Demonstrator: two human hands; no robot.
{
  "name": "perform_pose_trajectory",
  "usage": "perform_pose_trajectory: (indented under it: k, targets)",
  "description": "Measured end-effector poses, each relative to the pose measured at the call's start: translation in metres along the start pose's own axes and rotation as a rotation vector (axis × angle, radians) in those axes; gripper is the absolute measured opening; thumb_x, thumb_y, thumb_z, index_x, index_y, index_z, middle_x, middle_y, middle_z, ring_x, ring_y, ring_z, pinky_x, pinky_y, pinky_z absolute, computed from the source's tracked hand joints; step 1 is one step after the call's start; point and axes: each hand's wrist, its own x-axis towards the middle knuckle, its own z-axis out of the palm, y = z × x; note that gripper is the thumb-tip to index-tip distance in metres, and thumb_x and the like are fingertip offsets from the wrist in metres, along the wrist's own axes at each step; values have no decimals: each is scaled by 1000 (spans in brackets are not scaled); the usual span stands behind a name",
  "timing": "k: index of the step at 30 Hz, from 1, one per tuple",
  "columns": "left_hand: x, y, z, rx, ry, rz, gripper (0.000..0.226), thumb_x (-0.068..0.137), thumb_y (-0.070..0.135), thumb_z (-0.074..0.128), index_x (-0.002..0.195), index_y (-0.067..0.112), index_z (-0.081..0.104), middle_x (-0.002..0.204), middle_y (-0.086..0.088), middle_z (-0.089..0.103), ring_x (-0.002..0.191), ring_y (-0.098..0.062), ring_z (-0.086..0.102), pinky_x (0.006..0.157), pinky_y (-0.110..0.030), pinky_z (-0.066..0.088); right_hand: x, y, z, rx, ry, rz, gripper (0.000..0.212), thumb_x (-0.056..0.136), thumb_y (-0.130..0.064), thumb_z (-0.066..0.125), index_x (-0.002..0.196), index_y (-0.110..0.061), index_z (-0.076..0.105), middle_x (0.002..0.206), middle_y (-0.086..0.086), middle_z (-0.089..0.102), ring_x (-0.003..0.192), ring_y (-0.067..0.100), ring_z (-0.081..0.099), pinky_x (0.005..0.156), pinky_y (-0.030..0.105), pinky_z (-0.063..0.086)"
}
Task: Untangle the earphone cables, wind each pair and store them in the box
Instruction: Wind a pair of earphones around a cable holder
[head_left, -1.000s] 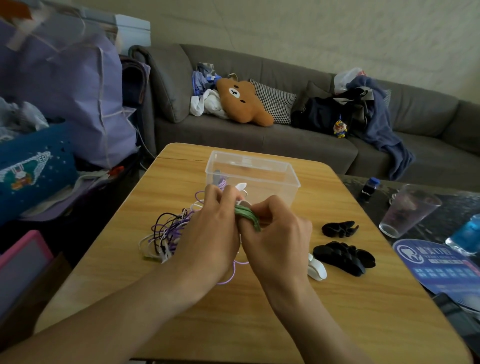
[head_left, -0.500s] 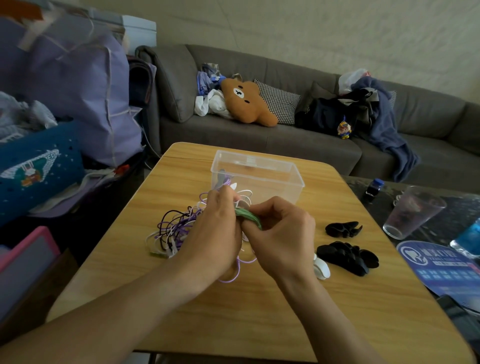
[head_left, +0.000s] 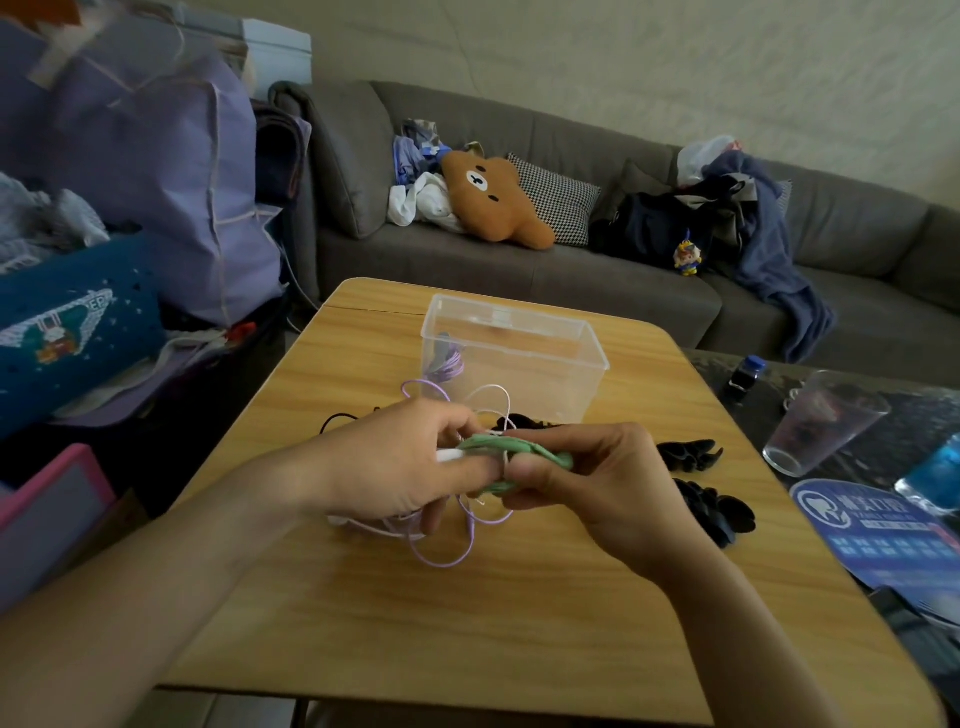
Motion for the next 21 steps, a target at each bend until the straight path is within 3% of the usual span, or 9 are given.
perform_pose_trajectory:
  k: [3,7,11,14,17,21]
  targets:
    - [1,-1,1,-66,19,22,51,77,70,61,105,27,65,70,-19,70,59,-43,65,51,-38,49,0,0,1,42,7,-1,30,83,-18,68,108,-3,74,93,16,77,79,32,75,69,36,62]
    - [8,2,12,-220,207,97,31,94,49,58,86,21,67,64,-28,64,43,-33,56,40,-23,37,3,2,14,-3,115,3,14,96,-14,61,101,-11,74,80,19,73,63,26,68,62,40,61]
    - [12,6,24,-354,331,140,20,96,38,60,87,23,70,71,-19,70,39,-30,54,38,-18,37,2,4,27,-106,232,-51,21,102,-22,52,109,-25,71,73,12,70,59,21,64,58,43,57]
    - [13,8,33,-420,442,151,27,99,34,57,79,23,71,71,-28,64,38,-32,50,36,-22,33,1,4,31,-52,248,-140,28,106,-19,44,106,-23,71,77,13,67,63,25,58,57,43,50]
    - [17,13,41,-539,541,152,37,100,30,54,81,1,69,70,-36,56,41,-33,44,37,-28,32,0,-1,36,21,371,-179,29,101,-10,49,98,-19,77,83,8,71,70,27,64,57,31,51]
    - [21,16,54,-619,644,121,45,101,34,48,90,-6,64,74,-31,63,58,-47,60,52,-49,53,1,-4,49,161,543,-150,26,95,-8,61,100,-27,78,91,1,77,79,12,71,62,18,53]
